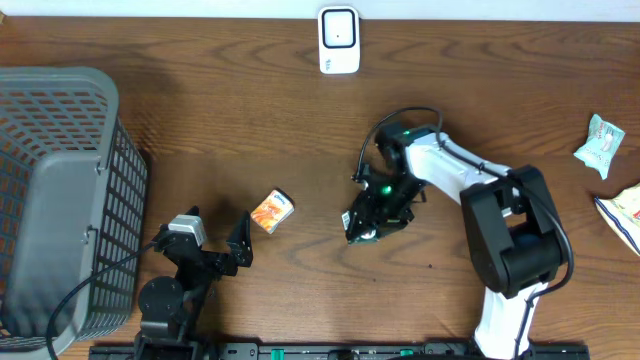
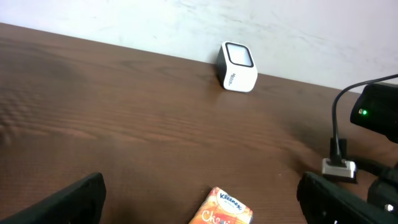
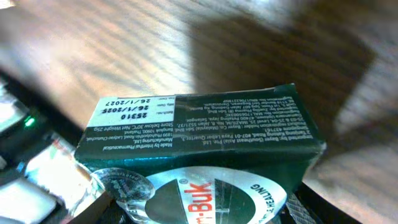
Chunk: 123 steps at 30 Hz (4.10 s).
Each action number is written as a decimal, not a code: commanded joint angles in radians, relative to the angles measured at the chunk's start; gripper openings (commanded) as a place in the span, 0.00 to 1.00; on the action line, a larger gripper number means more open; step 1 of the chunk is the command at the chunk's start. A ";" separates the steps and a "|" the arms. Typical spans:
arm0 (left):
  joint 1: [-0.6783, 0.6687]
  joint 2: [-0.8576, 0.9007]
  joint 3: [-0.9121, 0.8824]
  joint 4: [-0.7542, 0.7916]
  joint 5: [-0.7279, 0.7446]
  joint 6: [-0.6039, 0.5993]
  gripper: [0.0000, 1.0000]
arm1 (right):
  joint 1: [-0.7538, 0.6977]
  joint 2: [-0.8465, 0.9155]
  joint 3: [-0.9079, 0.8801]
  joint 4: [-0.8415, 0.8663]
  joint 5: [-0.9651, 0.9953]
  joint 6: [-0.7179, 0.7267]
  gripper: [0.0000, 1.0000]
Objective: Scan the item barcode
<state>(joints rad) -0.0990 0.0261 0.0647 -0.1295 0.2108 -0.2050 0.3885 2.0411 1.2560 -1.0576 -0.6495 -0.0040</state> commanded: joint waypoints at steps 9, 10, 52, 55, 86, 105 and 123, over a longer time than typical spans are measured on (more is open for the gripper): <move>0.002 -0.002 -0.016 -0.026 0.006 0.017 0.98 | -0.058 0.031 0.016 0.020 -0.130 -0.268 0.09; 0.002 -0.002 -0.016 -0.027 0.006 0.017 0.98 | -0.058 0.031 0.024 0.014 -0.137 -0.275 0.08; 0.002 -0.002 -0.016 -0.026 0.006 0.016 0.98 | 0.040 0.031 0.306 -0.153 0.309 -0.399 0.99; 0.002 -0.002 -0.016 -0.026 0.006 0.016 0.98 | 0.060 0.031 0.375 -0.197 0.373 -0.310 0.99; 0.002 -0.002 -0.016 -0.026 0.006 0.017 0.98 | 0.134 0.031 0.023 0.159 0.570 1.218 0.69; 0.002 -0.002 -0.016 -0.026 0.006 0.016 0.98 | -0.010 0.031 0.119 -0.079 -0.148 0.415 0.44; 0.002 -0.002 -0.016 -0.026 0.006 0.017 0.98 | -0.051 0.031 0.119 -0.233 -0.218 0.164 0.35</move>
<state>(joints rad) -0.0990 0.0261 0.0647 -0.1295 0.2104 -0.2050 0.3458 2.0693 1.3621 -1.3525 -0.8703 0.2035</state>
